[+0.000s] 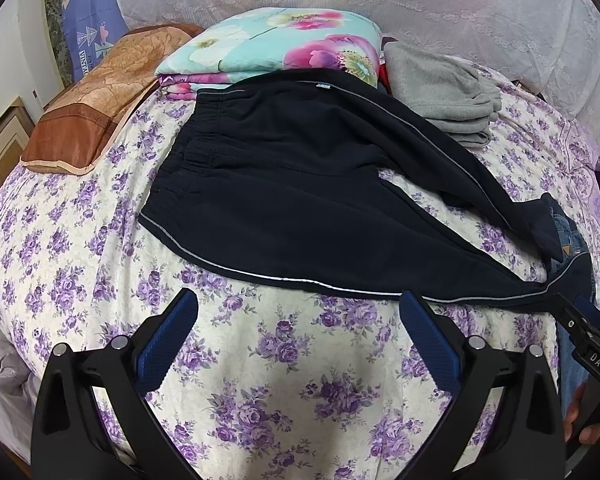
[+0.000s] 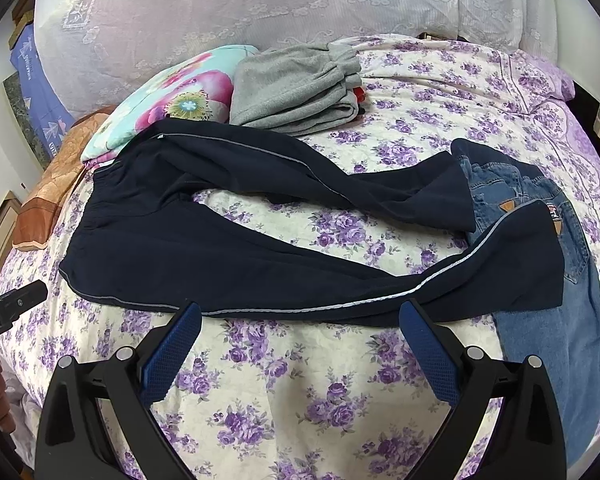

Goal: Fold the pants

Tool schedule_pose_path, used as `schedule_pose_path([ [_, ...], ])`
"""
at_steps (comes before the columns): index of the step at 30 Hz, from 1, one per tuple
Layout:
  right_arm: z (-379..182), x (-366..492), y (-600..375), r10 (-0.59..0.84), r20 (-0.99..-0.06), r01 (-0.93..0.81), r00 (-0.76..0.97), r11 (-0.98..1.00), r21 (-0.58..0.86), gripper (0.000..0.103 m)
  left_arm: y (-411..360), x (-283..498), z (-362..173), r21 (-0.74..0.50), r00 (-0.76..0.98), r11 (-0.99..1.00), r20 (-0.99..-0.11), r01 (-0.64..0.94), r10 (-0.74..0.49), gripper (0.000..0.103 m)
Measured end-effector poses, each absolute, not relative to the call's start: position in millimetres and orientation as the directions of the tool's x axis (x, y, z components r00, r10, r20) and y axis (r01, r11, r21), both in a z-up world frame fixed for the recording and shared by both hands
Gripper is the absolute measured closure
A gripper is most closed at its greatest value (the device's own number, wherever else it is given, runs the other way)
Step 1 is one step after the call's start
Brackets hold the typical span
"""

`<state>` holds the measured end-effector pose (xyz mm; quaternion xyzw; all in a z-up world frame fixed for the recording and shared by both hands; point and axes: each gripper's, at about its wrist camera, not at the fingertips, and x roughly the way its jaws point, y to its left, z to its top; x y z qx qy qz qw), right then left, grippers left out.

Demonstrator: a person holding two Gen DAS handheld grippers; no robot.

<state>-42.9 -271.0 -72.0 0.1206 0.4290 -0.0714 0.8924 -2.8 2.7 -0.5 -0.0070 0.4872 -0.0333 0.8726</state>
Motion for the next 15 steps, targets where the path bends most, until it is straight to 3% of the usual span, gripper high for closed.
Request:
schedule_pose_path([
  [15, -71.8, -41.7, -271.8, -0.024, -0.784, 0.233, 0.62, 0.96, 0.155, 0.004, 1.5, -1.1, 1.5, -0.04, 0.525, 0.998, -0.849, 0.052, -0.061, 0.005],
])
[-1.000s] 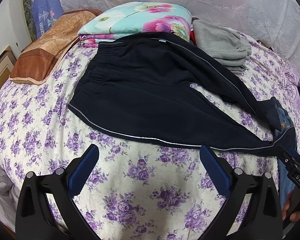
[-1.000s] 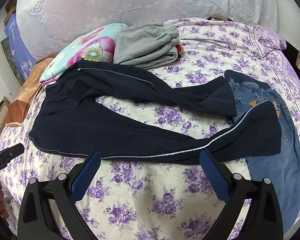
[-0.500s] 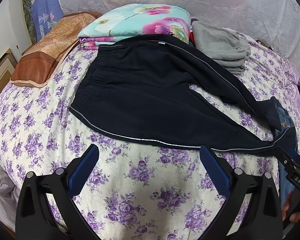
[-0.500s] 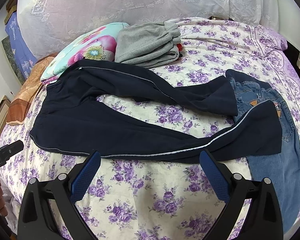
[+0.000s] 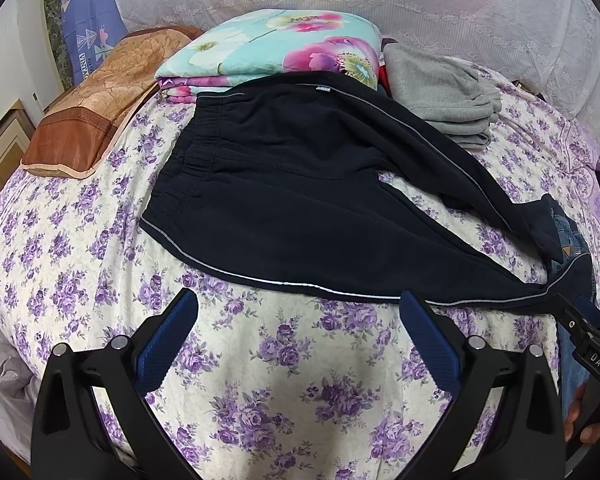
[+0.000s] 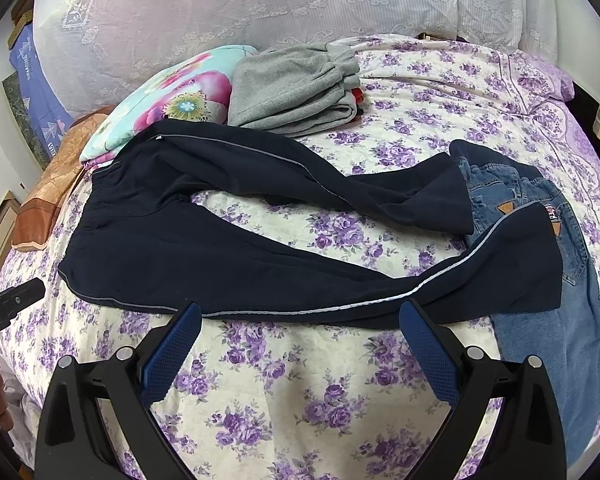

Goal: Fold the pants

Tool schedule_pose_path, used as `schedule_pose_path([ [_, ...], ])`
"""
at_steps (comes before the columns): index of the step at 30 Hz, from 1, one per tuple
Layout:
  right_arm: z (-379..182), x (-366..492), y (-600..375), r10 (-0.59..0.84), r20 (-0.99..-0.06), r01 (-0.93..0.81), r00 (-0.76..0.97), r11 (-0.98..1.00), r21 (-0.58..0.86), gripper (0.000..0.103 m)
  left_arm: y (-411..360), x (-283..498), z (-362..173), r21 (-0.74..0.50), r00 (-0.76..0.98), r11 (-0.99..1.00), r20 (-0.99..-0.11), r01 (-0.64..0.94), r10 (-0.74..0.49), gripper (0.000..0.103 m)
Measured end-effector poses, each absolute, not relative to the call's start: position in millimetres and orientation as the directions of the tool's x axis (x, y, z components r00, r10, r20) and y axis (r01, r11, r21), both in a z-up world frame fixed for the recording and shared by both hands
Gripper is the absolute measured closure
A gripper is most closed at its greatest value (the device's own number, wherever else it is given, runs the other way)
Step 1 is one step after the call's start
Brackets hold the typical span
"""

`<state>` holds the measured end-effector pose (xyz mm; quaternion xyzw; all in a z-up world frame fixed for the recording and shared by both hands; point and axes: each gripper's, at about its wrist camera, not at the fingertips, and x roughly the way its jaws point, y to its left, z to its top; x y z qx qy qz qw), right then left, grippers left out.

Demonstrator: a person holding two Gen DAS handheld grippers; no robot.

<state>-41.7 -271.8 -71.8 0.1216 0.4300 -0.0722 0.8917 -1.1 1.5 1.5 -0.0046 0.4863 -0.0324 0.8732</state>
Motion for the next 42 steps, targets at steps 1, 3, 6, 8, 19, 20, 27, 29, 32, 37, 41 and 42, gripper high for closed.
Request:
schedule_pose_path([
  [1, -72, -42, -272, -0.024, -0.785, 0.233, 0.619, 0.96, 0.154, 0.004, 1, 0, 2, -0.042, 0.524, 0.998, -0.849, 0.052, -0.063, 0.005],
  [3, -71, -41, -272, -0.023, -0.786, 0.233, 0.618, 0.96, 0.155, 0.003, 2, 0, 2, -0.041, 0.524, 0.998, -0.849, 0.055, -0.064, 0.005],
  [6, -72, -40, -271, -0.021, -0.787, 0.23, 0.616, 0.961, 0.154, 0.004, 2, 1, 1, -0.04, 0.523, 0.998, -0.85, 0.054, -0.063, 0.005],
  [8, -73, -39, -270, -0.019, -0.788, 0.228, 0.615, 0.961, 0.155, 0.004, 1, 1, 1, -0.04, 0.521, 0.998, -0.851, 0.054, -0.062, 0.005],
  [19, -78, -37, -268, -0.017, -0.795, 0.229, 0.607, 0.961, 0.155, 0.003, 4, 1, -7, -0.044, 0.512, 0.998, -0.857, 0.045, -0.06, 0.005],
  [20, -79, -37, -268, -0.016, -0.796, 0.229, 0.605, 0.961, 0.155, 0.004, 6, 1, -9, -0.044, 0.51, 0.998, -0.858, 0.044, -0.061, 0.005],
  [27, -90, -38, -271, -0.017, -0.813, 0.244, 0.581, 0.957, 0.154, 0.004, 58, 34, -50, -0.12, 0.393, 0.99, -0.916, -0.076, -0.081, 0.005],
  [29, -96, -41, -274, -0.018, -0.823, 0.259, 0.568, 0.953, 0.158, 0.004, 85, 48, -69, -0.133, 0.348, 0.98, -0.934, -0.148, -0.074, 0.005],
  [32, -106, -45, -280, -0.02, -0.838, 0.285, 0.546, 0.944, 0.163, 0.004, 105, 71, -91, -0.097, 0.306, 0.98, -0.951, -0.172, -0.041, 0.005],
  [37, -116, -53, -295, -0.042, -0.85, 0.356, 0.525, 0.918, 0.174, 0.004, 105, 117, -118, -0.135, 0.261, 0.975, -0.962, -0.178, -0.086, 0.006],
  [41, -115, -54, -303, -0.059, -0.852, 0.384, 0.52, 0.907, 0.172, 0.004, 107, 149, -143, -0.151, 0.214, 0.957, -0.972, -0.246, -0.098, 0.007],
  [42, -114, -54, -304, -0.06, -0.851, 0.388, 0.521, 0.905, 0.174, 0.004, 109, 152, -144, -0.15, 0.221, 0.95, -0.971, -0.273, -0.09, 0.007],
])
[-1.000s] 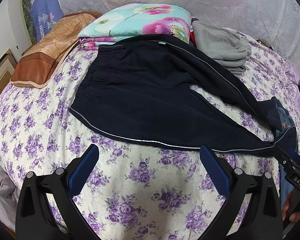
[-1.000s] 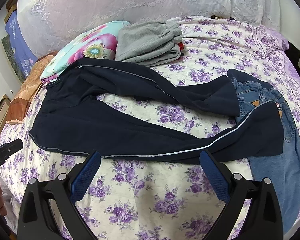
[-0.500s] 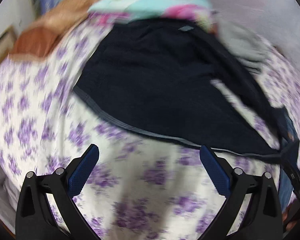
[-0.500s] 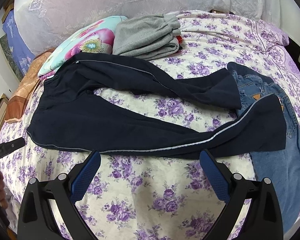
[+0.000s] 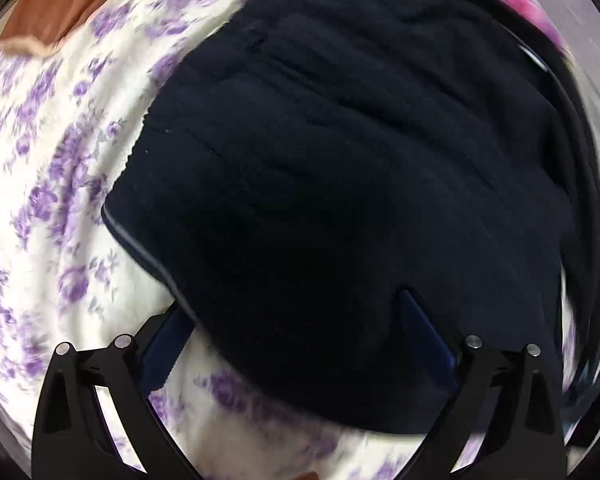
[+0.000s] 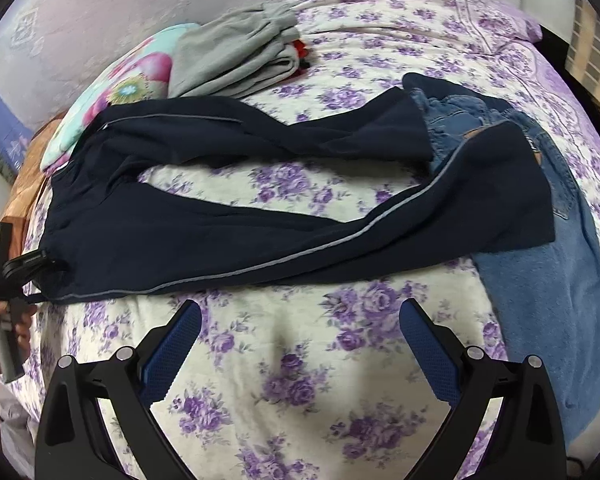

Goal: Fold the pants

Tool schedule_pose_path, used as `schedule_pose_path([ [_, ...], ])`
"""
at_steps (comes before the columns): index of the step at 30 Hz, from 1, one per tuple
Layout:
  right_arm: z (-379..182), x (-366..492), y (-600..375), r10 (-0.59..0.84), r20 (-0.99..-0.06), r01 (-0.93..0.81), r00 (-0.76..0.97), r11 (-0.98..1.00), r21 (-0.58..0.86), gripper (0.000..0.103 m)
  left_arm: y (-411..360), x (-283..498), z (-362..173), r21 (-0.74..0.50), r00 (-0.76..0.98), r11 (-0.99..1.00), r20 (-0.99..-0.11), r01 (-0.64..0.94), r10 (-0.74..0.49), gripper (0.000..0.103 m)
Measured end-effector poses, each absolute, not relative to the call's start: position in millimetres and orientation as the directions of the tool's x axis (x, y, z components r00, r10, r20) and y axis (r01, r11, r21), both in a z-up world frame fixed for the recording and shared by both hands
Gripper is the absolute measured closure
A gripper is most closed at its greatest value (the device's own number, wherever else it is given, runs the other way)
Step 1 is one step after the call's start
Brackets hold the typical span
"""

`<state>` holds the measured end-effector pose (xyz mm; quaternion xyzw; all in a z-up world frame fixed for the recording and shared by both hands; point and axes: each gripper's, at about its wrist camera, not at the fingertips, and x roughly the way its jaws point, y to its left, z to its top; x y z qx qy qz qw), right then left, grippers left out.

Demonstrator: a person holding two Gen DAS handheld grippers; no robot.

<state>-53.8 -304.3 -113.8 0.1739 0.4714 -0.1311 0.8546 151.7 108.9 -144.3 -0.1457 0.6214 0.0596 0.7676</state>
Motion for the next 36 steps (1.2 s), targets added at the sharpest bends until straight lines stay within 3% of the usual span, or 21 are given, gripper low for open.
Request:
schedule_pose_path([
  [1, -113, -53, -306, -0.058, -0.85, 0.388, 0.524, 0.904, 0.178, 0.004, 109, 153, -141, -0.135, 0.234, 0.946, -0.97, -0.293, -0.066, 0.021],
  [2, -112, -52, -308, -0.055, -0.848, 0.384, 0.527, 0.906, 0.18, 0.004, 108, 152, -135, -0.112, 0.251, 0.947, -0.967, -0.3, -0.035, 0.048],
  [4, -112, -52, -317, -0.058, -0.846, 0.388, 0.531, 0.903, 0.182, 0.004, 111, 148, -120, -0.149, 0.317, 0.95, -0.947, -0.276, -0.057, 0.08],
  [8, -123, -64, -370, -0.156, -0.857, 0.58, 0.491, 0.792, 0.189, 0.004, 117, 129, -98, -0.207, 0.384, 0.936, -0.919, -0.285, -0.086, 0.086],
  [11, -131, -76, -414, -0.155, -0.859, 0.709, 0.488, 0.644, 0.287, 0.004, 114, 110, -79, -0.192, 0.439, 0.947, -0.896, -0.259, -0.061, 0.086],
  [16, -129, -56, -439, -0.181, -0.843, 0.734, 0.506, 0.605, 0.311, 0.004, 113, 84, -54, -0.205, 0.472, 0.944, -0.879, -0.26, -0.061, 0.086],
  [20, -146, -12, -441, -0.216, -0.879, 0.726, 0.425, 0.661, 0.188, 0.007, 115, 73, -57, -0.186, 0.453, 0.947, -0.89, -0.264, -0.048, 0.086],
  [22, -156, 3, -444, -0.266, -0.908, 0.744, 0.323, 0.664, 0.07, 0.024, 125, 74, -64, -0.194, 0.452, 0.942, -0.89, -0.273, -0.053, 0.086],
  [23, -158, 3, -447, -0.277, -0.914, 0.76, 0.298, 0.648, 0.051, 0.045, 131, 74, -69, -0.2, 0.457, 0.94, -0.888, -0.275, -0.055, 0.086],
  [24, -152, -3, -451, -0.261, -0.904, 0.772, 0.338, 0.627, 0.107, 0.073, 131, 73, -69, -0.2, 0.462, 0.94, -0.885, -0.278, -0.052, 0.086],
  [26, -136, -9, -455, -0.187, -0.883, 0.729, 0.431, 0.648, 0.219, 0.083, 131, 64, -65, -0.195, 0.473, 0.941, -0.88, -0.276, -0.044, 0.086],
  [31, -56, -66, -448, -0.07, -0.713, 0.523, 0.698, 0.73, 0.44, 0.086, 142, 59, -33, -0.212, 0.528, 0.94, -0.848, -0.268, -0.041, 0.086],
  [34, -42, -114, -442, 0.012, -0.615, 0.378, 0.789, 0.78, 0.5, 0.085, 151, 40, -20, -0.17, 0.552, 0.953, -0.834, -0.25, -0.005, 0.086],
  [35, -48, -123, -442, 0.047, -0.607, 0.342, 0.793, 0.79, 0.508, 0.082, 153, 32, -19, -0.148, 0.554, 0.958, -0.833, -0.244, 0.013, 0.086],
  [36, -61, -133, -443, 0.066, -0.62, 0.335, 0.782, 0.795, 0.506, 0.069, 156, 25, -22, -0.125, 0.547, 0.962, -0.837, -0.241, 0.029, 0.086],
])
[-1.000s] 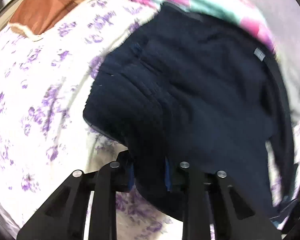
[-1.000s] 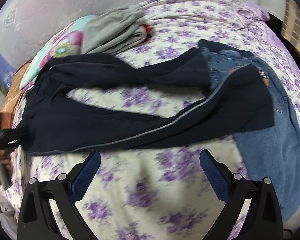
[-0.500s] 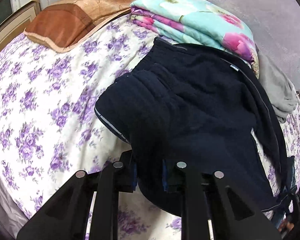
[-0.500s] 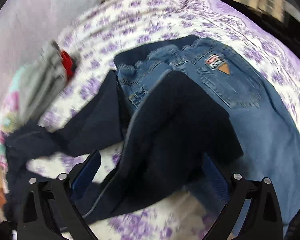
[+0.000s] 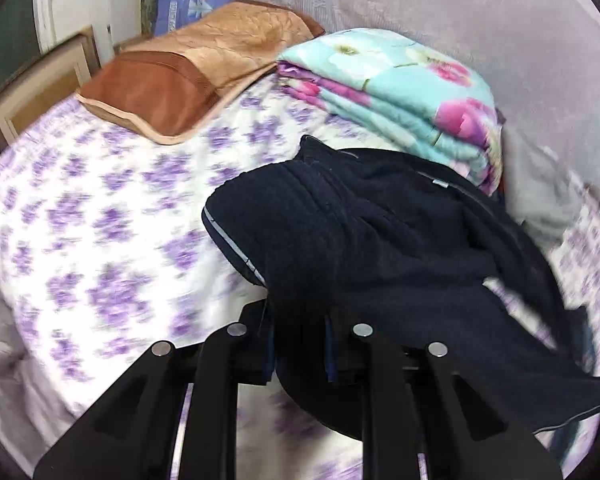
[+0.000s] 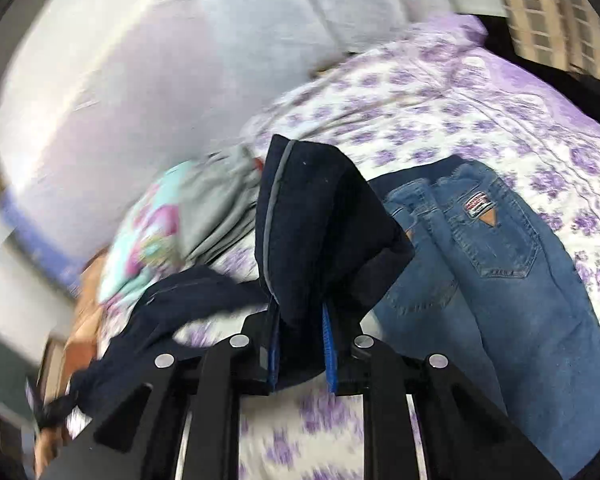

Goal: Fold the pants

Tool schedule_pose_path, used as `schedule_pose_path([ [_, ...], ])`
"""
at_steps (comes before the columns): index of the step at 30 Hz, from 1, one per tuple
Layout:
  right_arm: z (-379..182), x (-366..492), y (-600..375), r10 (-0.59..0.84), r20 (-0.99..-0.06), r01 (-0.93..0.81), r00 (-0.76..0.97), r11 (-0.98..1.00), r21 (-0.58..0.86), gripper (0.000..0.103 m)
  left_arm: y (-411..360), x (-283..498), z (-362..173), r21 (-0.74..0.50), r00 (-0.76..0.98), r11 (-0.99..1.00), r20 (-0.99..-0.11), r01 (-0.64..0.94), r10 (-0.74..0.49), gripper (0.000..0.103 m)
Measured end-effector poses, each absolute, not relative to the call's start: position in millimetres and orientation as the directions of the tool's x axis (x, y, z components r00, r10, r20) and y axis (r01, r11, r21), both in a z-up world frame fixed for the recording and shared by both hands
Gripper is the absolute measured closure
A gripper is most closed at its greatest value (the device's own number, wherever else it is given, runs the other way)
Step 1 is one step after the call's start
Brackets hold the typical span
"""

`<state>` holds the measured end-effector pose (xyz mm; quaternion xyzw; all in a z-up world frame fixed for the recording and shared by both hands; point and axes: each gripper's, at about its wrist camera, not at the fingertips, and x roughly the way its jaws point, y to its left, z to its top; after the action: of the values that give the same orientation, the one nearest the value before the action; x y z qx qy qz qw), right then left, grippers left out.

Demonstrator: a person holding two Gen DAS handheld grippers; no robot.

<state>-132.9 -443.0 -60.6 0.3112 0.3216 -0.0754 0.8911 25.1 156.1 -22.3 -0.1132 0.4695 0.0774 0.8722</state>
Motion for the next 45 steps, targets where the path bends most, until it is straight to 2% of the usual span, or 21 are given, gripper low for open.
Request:
schedule_pose_path([
  [2, -105, -155, -452, 0.05, -0.708, 0.433, 0.704, 0.761, 0.484, 0.045, 165, 12, -40, -0.099, 0.502, 0.966, -0.864, -0.237, 0.035, 0.084],
  [4, -151, -185, -462, 0.056, -0.804, 0.593, 0.593, 0.645, 0.482, 0.045, 172, 2, -65, -0.076, 0.433, 0.969, -0.901, -0.235, 0.035, 0.081],
  [7, -166, -211, -463, 0.066, -0.821, 0.655, 0.567, 0.568, 0.498, 0.052, 170, -8, -77, -0.029, 0.406, 0.974, -0.911, -0.227, 0.068, 0.073],
  [8, -158, -210, -460, 0.045, -0.826, 0.651, 0.562, 0.591, 0.476, 0.048, 169, -9, -73, 0.002, 0.41, 0.974, -0.907, -0.228, 0.097, 0.068],
  [9, -150, -207, -459, 0.02, -0.824, 0.641, 0.566, 0.618, 0.455, 0.038, 167, -9, -70, 0.016, 0.413, 0.973, -0.904, -0.229, 0.112, 0.065],
  [11, -129, -200, -459, -0.05, -0.801, 0.621, 0.597, 0.661, 0.422, 0.031, 162, -6, -56, 0.055, 0.44, 0.974, -0.886, -0.219, 0.149, 0.054],
  [12, -122, -194, -460, -0.075, -0.796, 0.618, 0.6, 0.676, 0.402, 0.031, 159, -8, -48, 0.071, 0.467, 0.975, -0.869, -0.21, 0.164, 0.05],
  [14, -112, -172, -463, -0.125, -0.792, 0.605, 0.598, 0.719, 0.343, 0.031, 150, -9, -30, 0.075, 0.534, 0.98, -0.829, -0.184, 0.164, 0.032],
  [17, -115, -129, -460, -0.091, -0.791, 0.504, 0.605, 0.812, 0.293, 0.031, 136, -5, -21, 0.025, 0.581, 0.991, -0.808, -0.134, 0.099, 0.024],
  [20, -147, -92, -449, -0.225, -0.879, 0.467, 0.421, 0.884, -0.002, 0.031, 118, 7, -35, -0.031, 0.545, 0.994, -0.838, -0.103, 0.031, 0.024],
  [22, -167, -89, -455, -0.205, -0.91, 0.49, 0.359, 0.872, -0.003, 0.047, 107, 10, -48, -0.073, 0.514, 0.993, -0.857, -0.094, -0.015, 0.024],
  [24, -158, -92, -461, -0.154, -0.91, 0.492, 0.384, 0.869, 0.06, 0.085, 98, 7, -64, -0.093, 0.479, 0.992, -0.877, -0.086, -0.041, 0.024],
  [29, -109, -95, -464, -0.159, -0.825, 0.441, 0.543, 0.89, 0.119, 0.088, 83, -1, -101, -0.044, 0.391, 0.997, -0.92, -0.058, -0.018, 0.024],
  [31, -124, -84, -471, -0.197, -0.834, 0.473, 0.516, 0.877, 0.086, 0.074, 85, -1, -114, -0.034, 0.357, 0.997, -0.934, -0.07, -0.007, 0.024],
  [32, -139, -79, -475, -0.241, -0.859, 0.505, 0.452, 0.863, 0.023, 0.045, 85, 0, -117, -0.026, 0.35, 0.997, -0.937, -0.07, 0.0, 0.024],
  [33, -162, -69, -481, -0.268, -0.911, 0.528, 0.313, 0.846, -0.068, 0.037, 84, 0, -118, -0.017, 0.348, 0.998, -0.938, -0.066, 0.007, 0.024],
  [35, -155, -66, -481, -0.262, -0.897, 0.551, 0.355, 0.834, -0.026, 0.04, 80, 2, -114, 0.01, 0.345, 0.999, -0.938, -0.048, 0.026, 0.024],
  [38, -113, -62, -468, -0.308, -0.794, 0.544, 0.525, 0.838, 0.035, 0.032, 81, 3, -103, 0.024, 0.371, 0.998, -0.928, -0.058, 0.044, 0.02],
  [39, -109, -54, -464, -0.248, -0.793, 0.504, 0.557, 0.859, 0.085, 0.028, 82, 5, -101, 0.023, 0.377, 0.997, -0.925, -0.071, 0.048, 0.02],
  [43, -125, -4, -444, 0.024, -0.82, 0.359, 0.572, 0.891, 0.276, 0.028, 80, 15, -91, 0.002, 0.383, 0.995, -0.923, -0.104, 0.042, 0.02],
  [45, -145, 20, -437, 0.195, -0.818, 0.36, 0.541, 0.825, 0.435, 0.028, 74, 20, -87, -0.001, 0.388, 0.994, -0.921, -0.109, 0.042, 0.02],
])
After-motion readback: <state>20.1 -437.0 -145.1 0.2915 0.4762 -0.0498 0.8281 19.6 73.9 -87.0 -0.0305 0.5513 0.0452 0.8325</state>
